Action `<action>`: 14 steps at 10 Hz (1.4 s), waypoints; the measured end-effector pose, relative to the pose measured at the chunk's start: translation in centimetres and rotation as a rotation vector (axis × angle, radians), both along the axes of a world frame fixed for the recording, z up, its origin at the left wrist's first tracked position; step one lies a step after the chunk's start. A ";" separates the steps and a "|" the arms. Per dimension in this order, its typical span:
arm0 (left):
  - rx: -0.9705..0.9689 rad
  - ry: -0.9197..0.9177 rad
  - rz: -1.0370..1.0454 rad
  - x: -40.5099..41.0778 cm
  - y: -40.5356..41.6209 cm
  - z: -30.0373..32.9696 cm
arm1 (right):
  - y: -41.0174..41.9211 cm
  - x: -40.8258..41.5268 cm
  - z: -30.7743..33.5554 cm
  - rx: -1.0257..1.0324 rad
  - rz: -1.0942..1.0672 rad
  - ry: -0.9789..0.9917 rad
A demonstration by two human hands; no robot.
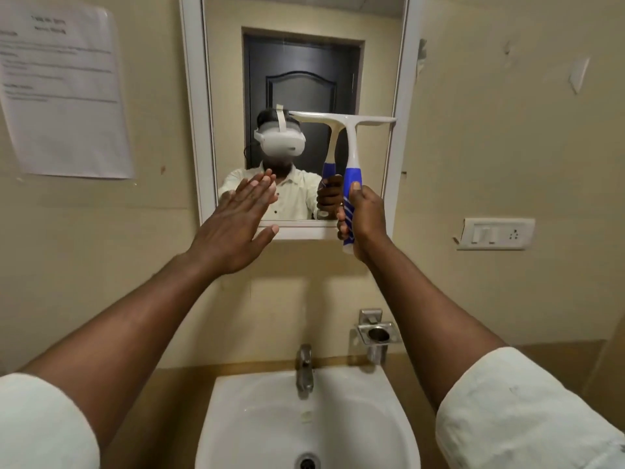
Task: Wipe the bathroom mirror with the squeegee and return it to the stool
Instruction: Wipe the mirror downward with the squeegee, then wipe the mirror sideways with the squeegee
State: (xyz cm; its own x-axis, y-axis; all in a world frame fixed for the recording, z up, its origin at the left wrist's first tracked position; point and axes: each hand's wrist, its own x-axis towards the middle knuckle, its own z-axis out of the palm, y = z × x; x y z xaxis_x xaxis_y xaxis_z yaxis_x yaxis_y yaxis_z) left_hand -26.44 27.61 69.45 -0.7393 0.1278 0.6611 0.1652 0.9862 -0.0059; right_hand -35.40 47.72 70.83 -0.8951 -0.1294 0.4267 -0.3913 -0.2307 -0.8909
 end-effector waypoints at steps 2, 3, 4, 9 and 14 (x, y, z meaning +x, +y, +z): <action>0.008 -0.042 0.006 0.2 0.3 -2.1 | 0.5 1.4 -4.1 0.026 -0.009 -0.055; 0.010 -0.073 0.014 0.3 0.3 -3.4 | 0.5 1.8 -6.0 0.017 -0.010 -0.082; 0.001 -0.103 0.036 0.4 0.2 -4.7 | 0.5 2.2 -8.0 0.012 -0.002 -0.132; 0.017 -0.141 0.059 1.2 -0.6 -7.3 | 0.2 3.9 -12.4 -0.073 0.084 -0.315; 0.017 -0.115 0.079 1.8 -1.4 -6.3 | 0.6 5.1 -11.0 -0.016 0.023 -0.323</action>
